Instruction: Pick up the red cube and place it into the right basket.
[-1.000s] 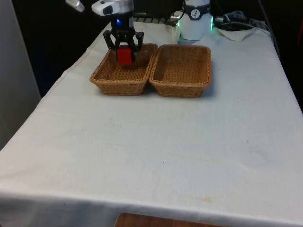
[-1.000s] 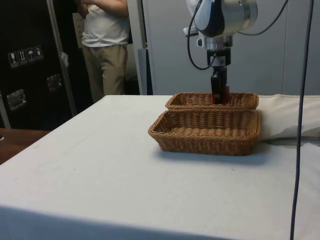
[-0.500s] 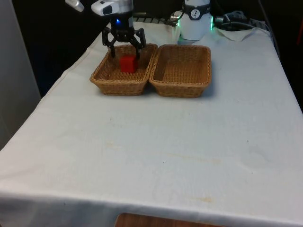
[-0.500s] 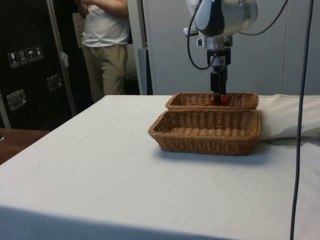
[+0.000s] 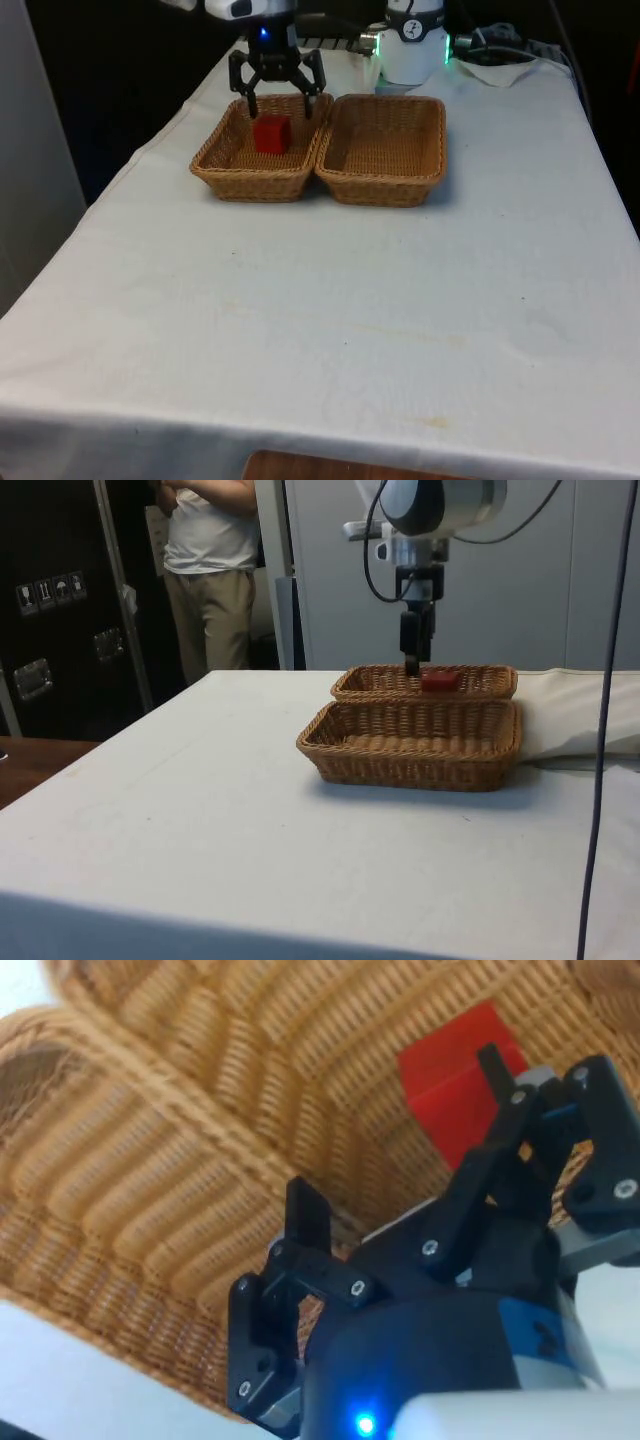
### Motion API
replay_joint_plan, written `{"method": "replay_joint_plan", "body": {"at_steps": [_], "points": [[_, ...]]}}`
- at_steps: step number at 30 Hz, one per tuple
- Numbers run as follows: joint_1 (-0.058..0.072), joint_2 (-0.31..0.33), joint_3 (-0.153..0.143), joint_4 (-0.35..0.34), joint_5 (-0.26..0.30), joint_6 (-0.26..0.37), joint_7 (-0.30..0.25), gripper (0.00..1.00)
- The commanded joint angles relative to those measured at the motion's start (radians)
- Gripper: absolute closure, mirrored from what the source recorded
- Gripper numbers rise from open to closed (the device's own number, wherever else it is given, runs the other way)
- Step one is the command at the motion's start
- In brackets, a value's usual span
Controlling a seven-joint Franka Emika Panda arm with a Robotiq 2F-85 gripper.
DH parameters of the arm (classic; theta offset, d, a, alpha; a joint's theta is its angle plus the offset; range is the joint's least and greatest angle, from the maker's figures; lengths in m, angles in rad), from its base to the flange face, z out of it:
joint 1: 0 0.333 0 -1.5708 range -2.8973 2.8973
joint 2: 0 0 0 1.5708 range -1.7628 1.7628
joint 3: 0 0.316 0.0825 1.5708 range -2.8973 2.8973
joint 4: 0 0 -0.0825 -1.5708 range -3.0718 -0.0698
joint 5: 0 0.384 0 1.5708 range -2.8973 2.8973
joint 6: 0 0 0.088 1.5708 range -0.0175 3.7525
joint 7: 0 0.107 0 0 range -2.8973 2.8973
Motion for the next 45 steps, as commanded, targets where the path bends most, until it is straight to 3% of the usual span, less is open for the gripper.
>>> {"method": "replay_joint_plan", "body": {"at_steps": [1, 7, 8, 14, 15, 16, 23, 24, 32, 33, 35, 40, 41, 45], "points": [[0.007, -0.006, -0.001, 0.012, -0.033, -0.013, 0.034, 0.00], [0.011, -0.031, 0.028, 0.024, -0.061, -0.022, 0.079, 0.00], [0.007, -0.042, 0.028, 0.019, -0.049, -0.023, 0.062, 0.00], [0.015, -0.028, 0.058, 0.041, -0.072, -0.019, 0.110, 0.00], [0.010, -0.041, 0.059, 0.034, -0.056, -0.023, 0.090, 0.00], [0.016, -0.027, 0.062, 0.044, -0.073, -0.018, 0.116, 0.00], [0.020, -0.022, 0.097, 0.065, -0.102, -0.018, 0.174, 0.00], [0.016, -0.035, 0.101, 0.059, -0.087, -0.023, 0.157, 0.00], [0.024, -0.034, 0.133, 0.082, -0.144, -0.026, 0.232, 0.00], [0.020, -0.038, 0.135, 0.077, -0.116, -0.023, 0.205, 0.00], [0.025, -0.045, 0.146, 0.084, -0.156, -0.030, 0.248, 0.00], [0.026, -0.067, 0.174, 0.087, -0.165, -0.042, 0.264, 0.00], [0.022, -0.072, 0.173, 0.081, -0.145, -0.037, 0.243, 0.00], [0.026, -0.079, 0.199, 0.090, -0.168, -0.050, 0.272, 0.00]]}}
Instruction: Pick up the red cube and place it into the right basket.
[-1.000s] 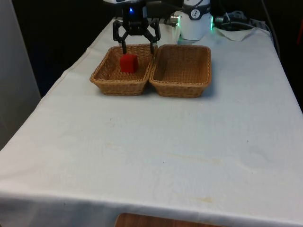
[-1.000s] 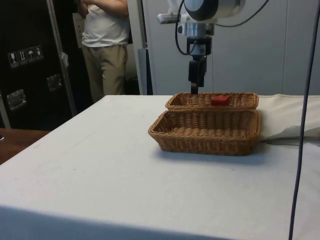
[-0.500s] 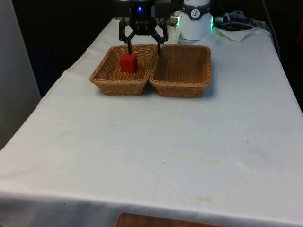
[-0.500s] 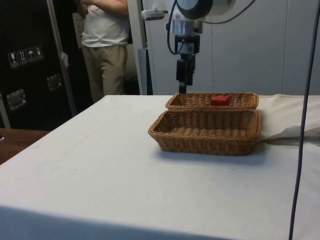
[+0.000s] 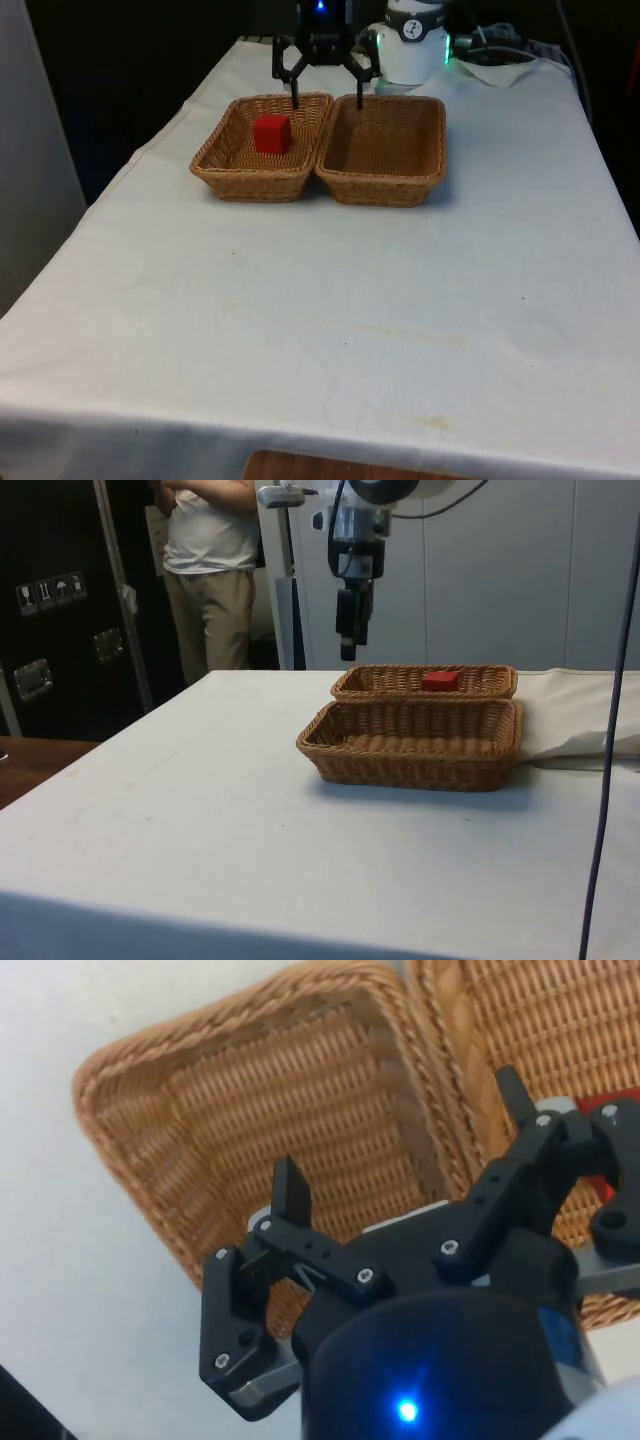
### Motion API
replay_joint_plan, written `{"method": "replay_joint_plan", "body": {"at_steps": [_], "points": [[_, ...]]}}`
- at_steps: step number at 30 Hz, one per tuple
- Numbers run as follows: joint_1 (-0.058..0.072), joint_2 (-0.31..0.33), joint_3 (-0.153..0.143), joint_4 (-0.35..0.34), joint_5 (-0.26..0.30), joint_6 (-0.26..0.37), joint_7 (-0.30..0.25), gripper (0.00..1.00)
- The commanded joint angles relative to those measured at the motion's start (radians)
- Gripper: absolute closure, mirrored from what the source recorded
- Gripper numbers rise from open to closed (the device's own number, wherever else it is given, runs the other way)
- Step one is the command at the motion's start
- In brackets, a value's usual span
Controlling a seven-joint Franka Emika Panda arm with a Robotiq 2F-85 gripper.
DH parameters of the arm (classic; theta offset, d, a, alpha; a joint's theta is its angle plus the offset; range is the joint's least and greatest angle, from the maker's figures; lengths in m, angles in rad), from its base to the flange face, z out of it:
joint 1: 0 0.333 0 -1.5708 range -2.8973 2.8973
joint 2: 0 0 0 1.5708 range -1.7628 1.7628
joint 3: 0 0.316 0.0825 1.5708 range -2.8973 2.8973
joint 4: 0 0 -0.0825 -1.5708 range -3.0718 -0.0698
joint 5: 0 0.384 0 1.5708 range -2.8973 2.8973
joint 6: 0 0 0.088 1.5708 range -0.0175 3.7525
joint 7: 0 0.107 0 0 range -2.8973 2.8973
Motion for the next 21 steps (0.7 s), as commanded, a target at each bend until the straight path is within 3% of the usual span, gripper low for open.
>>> {"method": "replay_joint_plan", "body": {"at_steps": [1, 5, 8, 14, 20, 21], "points": [[0.003, 0.003, 0.006, 0.005, -0.017, -0.004, 0.020, 0.00], [0.000, -0.002, 0.029, 0.002, 0.000, 0.000, 0.011, 0.00], [0.006, 0.005, 0.048, 0.007, -0.008, 0.000, 0.035, 0.00], [0.001, 0.005, 0.082, 0.013, 0.000, 0.000, 0.052, 0.00], [0.002, 0.020, 0.097, 0.032, -0.002, -0.012, 0.100, 0.00], [0.001, 0.020, 0.097, 0.030, 0.001, -0.005, 0.087, 0.00]]}}
